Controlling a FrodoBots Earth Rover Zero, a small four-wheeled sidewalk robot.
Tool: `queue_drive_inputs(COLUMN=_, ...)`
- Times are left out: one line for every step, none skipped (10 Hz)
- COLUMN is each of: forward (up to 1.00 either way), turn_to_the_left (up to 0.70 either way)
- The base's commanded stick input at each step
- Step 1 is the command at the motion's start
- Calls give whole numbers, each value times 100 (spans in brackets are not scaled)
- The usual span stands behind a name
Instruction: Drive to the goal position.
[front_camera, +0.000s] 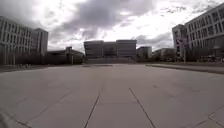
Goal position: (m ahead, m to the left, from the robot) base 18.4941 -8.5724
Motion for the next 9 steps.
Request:
queue_drive_inputs(forward=50, turn_to_the_left=1)
queue_drive_inputs(forward=50, turn_to_the_left=1)
queue_drive_inputs(forward=50, turn_to_the_left=1)
queue_drive_inputs(forward=50, turn_to_the_left=1)
queue_drive_inputs(forward=50, turn_to_the_left=1)
queue_drive_inputs(forward=50, turn_to_the_left=1)
queue_drive_inputs(forward=50, turn_to_the_left=1)
queue_drive_inputs(forward=50, turn_to_the_left=1)
queue_drive_inputs(forward=50, turn_to_the_left=1)
